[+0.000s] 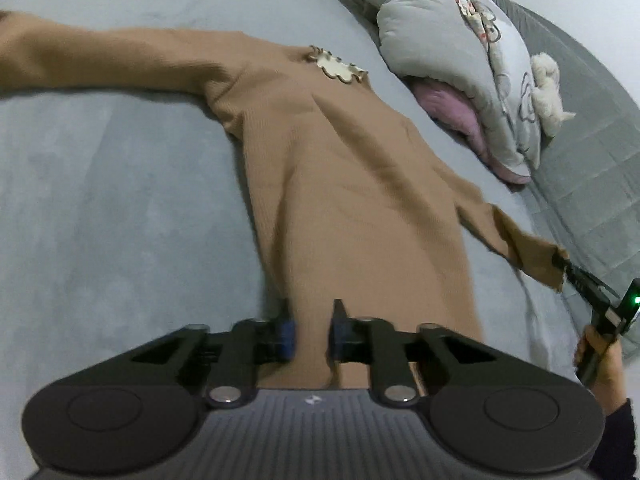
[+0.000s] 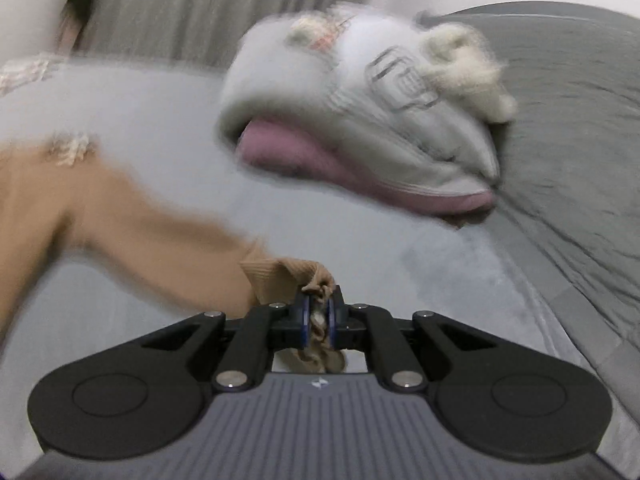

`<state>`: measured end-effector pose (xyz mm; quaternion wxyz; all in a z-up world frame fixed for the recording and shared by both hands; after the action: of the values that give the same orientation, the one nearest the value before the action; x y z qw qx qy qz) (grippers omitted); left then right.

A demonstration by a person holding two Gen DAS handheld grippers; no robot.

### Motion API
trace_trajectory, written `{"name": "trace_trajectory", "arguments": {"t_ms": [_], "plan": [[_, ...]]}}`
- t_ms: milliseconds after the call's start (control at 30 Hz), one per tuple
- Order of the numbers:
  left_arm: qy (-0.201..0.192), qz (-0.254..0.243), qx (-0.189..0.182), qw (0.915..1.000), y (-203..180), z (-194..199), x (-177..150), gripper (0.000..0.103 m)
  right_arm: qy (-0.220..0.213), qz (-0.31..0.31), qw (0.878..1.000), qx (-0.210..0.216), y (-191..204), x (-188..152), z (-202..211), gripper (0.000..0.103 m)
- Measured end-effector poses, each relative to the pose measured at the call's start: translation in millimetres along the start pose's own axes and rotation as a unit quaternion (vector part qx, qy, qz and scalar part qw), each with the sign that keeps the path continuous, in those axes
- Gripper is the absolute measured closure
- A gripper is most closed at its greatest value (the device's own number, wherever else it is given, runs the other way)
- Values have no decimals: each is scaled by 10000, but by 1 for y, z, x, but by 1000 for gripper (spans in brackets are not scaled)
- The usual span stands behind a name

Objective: Fold clothes

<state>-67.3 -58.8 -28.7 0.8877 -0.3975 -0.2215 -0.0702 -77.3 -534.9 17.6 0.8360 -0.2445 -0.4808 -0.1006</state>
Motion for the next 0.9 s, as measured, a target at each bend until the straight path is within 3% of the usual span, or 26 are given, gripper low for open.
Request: {"name": "trace_trajectory", "arguments": {"t_ms": [133, 300, 400, 467, 533, 600, 667, 767, 833, 900], "plan": [[148, -191, 115, 9996, -12, 4, -5, 90, -54, -1021, 9942, -325, -40, 21, -23, 93], [204, -145, 181, 9995, -4, 20, -7, 92, 335, -2300, 9686, -879, -100, 6, -72, 93], [52, -305, 479, 9984, 11, 40, -3, 92, 645, -2337, 9637, -1120, -112, -18, -104, 92], [-167, -78, 652, 9977, 32, 55, 3, 90, 967, -2217, 9620, -1264, -111, -38, -124, 84], [-340, 167, 854, 9956, 53, 65, 8, 92, 1515, -2284, 9481, -1609, -116, -68, -139, 81], [-231, 503, 484, 9973, 63, 63, 5, 92, 1623, -2642, 9371, -1602, -125, -74, -137, 75], [-103, 574, 172, 9982, 59, 57, 1, 92, 1331, -2937, 9333, -1578, -132, -61, -123, 67], [168, 129, 211, 9996, 44, 45, -9, 88, 1026, -2865, 9479, -945, -113, -36, -100, 47], [326, -129, 256, 9991, 35, 38, -15, 87, 1177, -2527, 9603, 135, -73, -29, -85, 37], [386, -135, 133, 9991, 31, 34, -21, 81, 1417, -2119, 9600, 1154, -30, -33, -62, 37]]}}
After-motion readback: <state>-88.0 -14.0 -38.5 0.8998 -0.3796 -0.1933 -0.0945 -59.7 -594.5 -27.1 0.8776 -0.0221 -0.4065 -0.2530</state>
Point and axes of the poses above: each gripper's, at about its wrist camera, not at the fingertips, and z roughly against the way its jaws point, y to its left, x to its top, the point moved 9 cm from there along -z, roughly the way its jaws point, and after that the axes turned 15 degrees about -x, right-handed, at the moved point
